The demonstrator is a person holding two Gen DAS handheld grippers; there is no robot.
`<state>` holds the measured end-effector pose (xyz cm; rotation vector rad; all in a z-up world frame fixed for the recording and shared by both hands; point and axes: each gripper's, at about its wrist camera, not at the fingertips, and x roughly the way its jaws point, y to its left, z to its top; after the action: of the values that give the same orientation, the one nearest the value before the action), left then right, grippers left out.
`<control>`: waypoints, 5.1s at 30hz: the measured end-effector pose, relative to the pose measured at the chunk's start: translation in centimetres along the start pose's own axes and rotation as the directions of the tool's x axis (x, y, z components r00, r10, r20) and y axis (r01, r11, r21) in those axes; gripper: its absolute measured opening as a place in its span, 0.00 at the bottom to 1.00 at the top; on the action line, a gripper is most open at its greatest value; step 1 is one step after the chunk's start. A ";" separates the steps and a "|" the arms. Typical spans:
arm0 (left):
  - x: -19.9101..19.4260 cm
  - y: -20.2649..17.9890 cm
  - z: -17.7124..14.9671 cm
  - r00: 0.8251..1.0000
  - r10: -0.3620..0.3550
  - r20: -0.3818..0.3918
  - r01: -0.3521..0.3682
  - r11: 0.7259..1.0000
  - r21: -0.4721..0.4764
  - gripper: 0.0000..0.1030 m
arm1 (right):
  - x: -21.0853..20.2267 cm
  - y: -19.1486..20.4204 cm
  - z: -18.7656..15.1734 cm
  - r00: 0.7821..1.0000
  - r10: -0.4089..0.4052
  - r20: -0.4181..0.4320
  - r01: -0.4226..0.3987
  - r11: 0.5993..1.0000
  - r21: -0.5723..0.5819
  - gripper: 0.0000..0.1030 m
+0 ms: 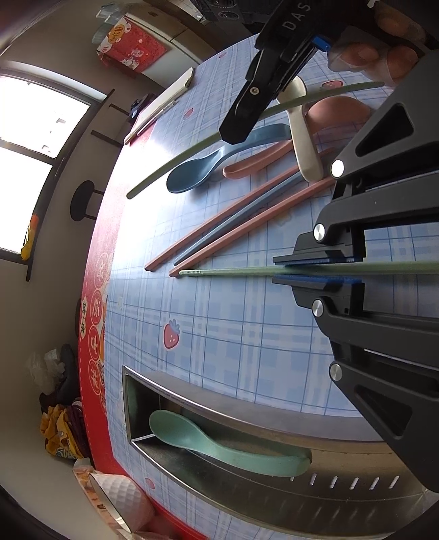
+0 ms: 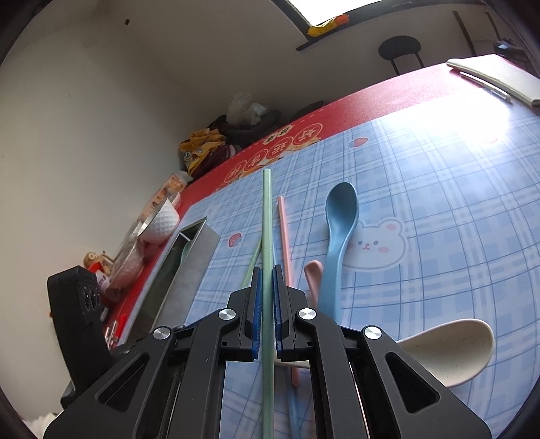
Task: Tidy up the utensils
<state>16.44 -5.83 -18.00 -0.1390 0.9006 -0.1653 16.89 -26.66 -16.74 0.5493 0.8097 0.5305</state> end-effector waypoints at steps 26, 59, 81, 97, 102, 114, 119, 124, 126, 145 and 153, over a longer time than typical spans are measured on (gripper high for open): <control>-10.1 8.8 3.9 0.989 -0.083 0.125 0.094 0.991 -0.091 0.00 | -0.7 -0.8 -0.4 1.000 0.017 0.025 -0.018 0.999 0.042 0.06; 4.1 5.0 10.9 0.981 -0.169 -0.091 0.118 0.905 -0.410 0.39 | -3.3 -2.5 -0.1 0.996 0.030 0.079 -0.039 0.992 0.118 0.06; 9.9 2.3 14.0 0.989 -0.032 -0.148 -0.014 0.954 -0.298 0.15 | -4.4 -2.8 0.3 0.995 0.057 0.082 -0.068 0.988 0.140 0.06; 7.3 1.7 13.2 0.988 -0.089 -0.128 0.059 0.973 -0.224 0.05 | -4.4 -3.6 0.3 0.996 0.055 0.075 -0.067 0.985 0.161 0.06; 4.2 2.0 12.3 0.982 -0.131 -0.139 0.103 0.976 -0.191 0.05 | -4.3 -3.7 0.4 0.995 0.056 0.077 -0.068 0.984 0.164 0.06; -5.3 7.6 9.6 0.988 -0.113 -0.108 0.101 0.989 -0.106 0.05 | -4.2 -3.8 0.1 0.996 0.055 0.074 -0.067 0.984 0.168 0.06; -5.8 10.7 8.0 0.989 -0.074 -0.128 0.057 0.990 -0.128 0.05 | -4.0 -3.8 0.0 0.996 0.050 0.070 -0.061 0.984 0.166 0.06; -4.3 11.9 6.0 0.982 -0.071 -0.173 0.045 0.988 -0.147 0.05 | -3.3 -3.3 0.0 0.998 0.033 0.061 -0.043 0.987 0.153 0.06; -3.7 12.2 5.3 0.979 -0.076 -0.188 0.047 0.987 -0.152 0.05 | -2.9 -3.1 -0.1 0.998 0.027 0.057 -0.035 0.989 0.143 0.06; -3.1 12.7 3.8 0.966 -0.174 -0.192 0.148 0.979 -0.143 0.10 | -1.9 -1.1 -0.5 0.998 -0.040 0.046 0.032 0.986 0.164 0.06; -9.6 12.3 2.2 0.993 -0.111 0.038 0.108 0.991 0.075 0.38 | -1.5 3.6 -1.5 0.998 -0.044 0.043 0.035 0.983 0.178 0.06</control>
<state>13.37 8.25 -11.56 -0.1234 0.8446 -0.2965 13.98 -24.57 -14.54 0.7057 0.8268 0.4097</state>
